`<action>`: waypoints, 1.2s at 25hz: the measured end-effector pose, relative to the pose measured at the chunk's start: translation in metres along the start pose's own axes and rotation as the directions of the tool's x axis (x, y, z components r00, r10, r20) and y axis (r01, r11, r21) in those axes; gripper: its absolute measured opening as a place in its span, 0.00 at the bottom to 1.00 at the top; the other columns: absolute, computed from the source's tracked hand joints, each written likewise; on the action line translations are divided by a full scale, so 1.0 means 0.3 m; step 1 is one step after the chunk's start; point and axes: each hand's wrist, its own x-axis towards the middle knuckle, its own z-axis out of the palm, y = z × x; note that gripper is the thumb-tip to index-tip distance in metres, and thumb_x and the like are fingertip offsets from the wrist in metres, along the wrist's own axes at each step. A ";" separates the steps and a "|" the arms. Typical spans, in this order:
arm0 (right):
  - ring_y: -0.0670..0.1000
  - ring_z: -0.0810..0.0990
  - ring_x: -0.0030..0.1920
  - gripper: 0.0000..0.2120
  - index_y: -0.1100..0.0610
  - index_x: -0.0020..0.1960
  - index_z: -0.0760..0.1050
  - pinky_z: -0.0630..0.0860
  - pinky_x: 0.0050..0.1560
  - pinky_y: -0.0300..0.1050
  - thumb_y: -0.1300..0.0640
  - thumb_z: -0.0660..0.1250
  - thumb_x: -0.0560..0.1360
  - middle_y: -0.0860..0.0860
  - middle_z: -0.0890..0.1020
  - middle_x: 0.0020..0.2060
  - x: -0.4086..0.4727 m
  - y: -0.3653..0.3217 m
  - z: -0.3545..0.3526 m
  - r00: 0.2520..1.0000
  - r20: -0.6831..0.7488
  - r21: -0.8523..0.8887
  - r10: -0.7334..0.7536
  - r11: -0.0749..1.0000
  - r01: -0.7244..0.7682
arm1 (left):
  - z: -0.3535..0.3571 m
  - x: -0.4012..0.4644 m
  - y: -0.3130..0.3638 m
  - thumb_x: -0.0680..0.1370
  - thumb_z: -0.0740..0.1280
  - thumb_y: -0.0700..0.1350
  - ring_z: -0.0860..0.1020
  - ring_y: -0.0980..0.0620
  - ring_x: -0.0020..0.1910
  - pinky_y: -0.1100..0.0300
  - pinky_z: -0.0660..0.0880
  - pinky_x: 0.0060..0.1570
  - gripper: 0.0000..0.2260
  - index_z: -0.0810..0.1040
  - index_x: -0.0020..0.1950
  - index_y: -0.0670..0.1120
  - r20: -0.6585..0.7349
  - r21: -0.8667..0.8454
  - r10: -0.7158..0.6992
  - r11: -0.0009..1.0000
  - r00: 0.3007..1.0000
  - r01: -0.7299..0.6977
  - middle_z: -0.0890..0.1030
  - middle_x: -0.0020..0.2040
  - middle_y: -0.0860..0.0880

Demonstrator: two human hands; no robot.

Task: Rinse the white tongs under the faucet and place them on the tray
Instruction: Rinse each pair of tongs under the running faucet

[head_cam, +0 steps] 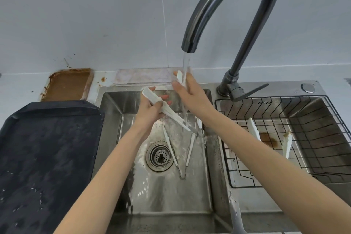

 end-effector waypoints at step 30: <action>0.60 0.83 0.43 0.14 0.65 0.56 0.73 0.81 0.49 0.56 0.57 0.65 0.75 0.62 0.82 0.49 -0.195 0.669 0.147 0.686 -0.125 -0.238 0.717 0.649 -0.722 | -0.036 -0.083 -0.567 0.78 0.58 0.38 0.76 0.37 0.58 0.41 0.75 0.57 0.19 0.62 0.69 0.44 -0.149 0.506 -0.454 0.728 0.878 0.462 0.76 0.59 0.39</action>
